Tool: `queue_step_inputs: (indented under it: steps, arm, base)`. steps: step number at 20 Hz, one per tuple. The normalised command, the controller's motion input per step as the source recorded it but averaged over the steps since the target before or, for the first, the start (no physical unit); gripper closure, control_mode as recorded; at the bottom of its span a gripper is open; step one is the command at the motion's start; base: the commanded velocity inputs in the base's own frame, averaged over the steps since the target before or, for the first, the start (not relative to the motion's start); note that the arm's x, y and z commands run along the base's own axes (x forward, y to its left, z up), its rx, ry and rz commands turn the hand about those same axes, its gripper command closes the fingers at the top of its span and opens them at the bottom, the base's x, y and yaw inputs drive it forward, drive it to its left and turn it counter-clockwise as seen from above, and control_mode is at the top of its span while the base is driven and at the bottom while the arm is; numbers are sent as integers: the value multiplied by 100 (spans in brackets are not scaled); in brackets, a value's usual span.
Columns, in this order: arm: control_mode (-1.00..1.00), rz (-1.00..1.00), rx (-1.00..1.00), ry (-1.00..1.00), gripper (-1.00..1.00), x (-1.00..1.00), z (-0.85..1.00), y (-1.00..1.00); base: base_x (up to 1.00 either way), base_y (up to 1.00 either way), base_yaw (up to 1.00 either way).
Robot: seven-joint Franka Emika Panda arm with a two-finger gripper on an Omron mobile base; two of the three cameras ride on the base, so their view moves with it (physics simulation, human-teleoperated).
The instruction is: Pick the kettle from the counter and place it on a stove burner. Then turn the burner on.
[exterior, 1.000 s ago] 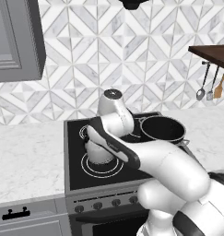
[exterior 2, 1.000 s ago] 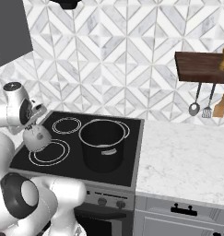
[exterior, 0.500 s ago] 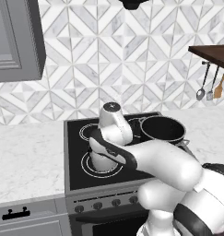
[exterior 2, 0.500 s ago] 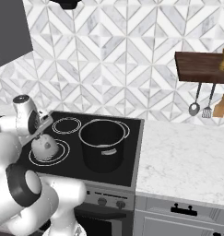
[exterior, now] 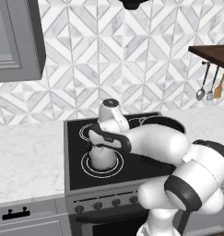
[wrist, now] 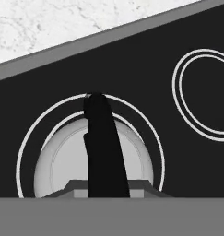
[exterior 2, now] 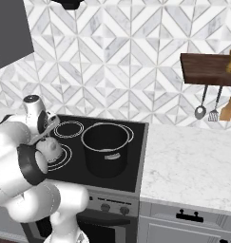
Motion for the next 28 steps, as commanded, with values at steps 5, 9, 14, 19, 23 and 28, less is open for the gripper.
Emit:
queue_step_inputs:
  steps: [5, 9, 14, 19, 23, 28]
  arm:
    - [-100, -2, 11, 2, 100, 25, -7, 0]
    - [-100, 0, 8, 0, 100, 0, -8, 0]
    - [-100, 0, 3, 0, 100, 0, -58, 0]
    - [-100, 0, 3, 0, 100, 0, -65, 0]
    - [-100, 0, 0, 1, 100, 0, -42, 0]
    - [-100, 3, -3, 0, 100, -27, -20, -32]
  base:
    - [0, 0, 0]
    - [0, 0, 0]
    - [0, 0, 0]
    - [0, 0, 0]
    - [0, 0, 0]
    - [0, 0, 0]
